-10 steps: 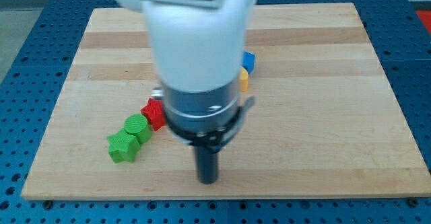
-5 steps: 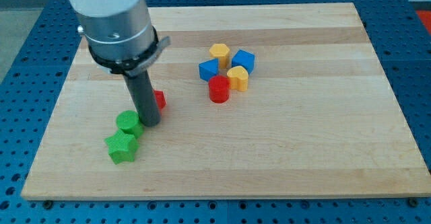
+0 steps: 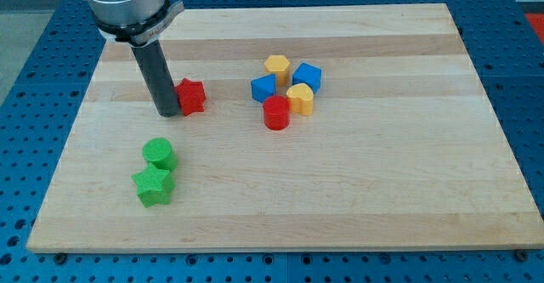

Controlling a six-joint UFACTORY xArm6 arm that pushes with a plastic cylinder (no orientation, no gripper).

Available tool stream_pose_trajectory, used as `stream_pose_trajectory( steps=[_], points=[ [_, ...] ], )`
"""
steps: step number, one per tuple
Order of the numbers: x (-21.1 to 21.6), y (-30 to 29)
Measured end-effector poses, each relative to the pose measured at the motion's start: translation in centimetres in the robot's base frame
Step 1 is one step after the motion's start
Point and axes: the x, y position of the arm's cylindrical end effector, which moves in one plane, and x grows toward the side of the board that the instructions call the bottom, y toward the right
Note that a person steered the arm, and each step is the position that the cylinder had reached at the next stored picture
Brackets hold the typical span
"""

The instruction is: Move the red star towards the center left

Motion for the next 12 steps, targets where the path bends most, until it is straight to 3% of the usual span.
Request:
stream_pose_trajectory(
  steps=[12],
  points=[
    [-4.8, 5.8]
  ],
)
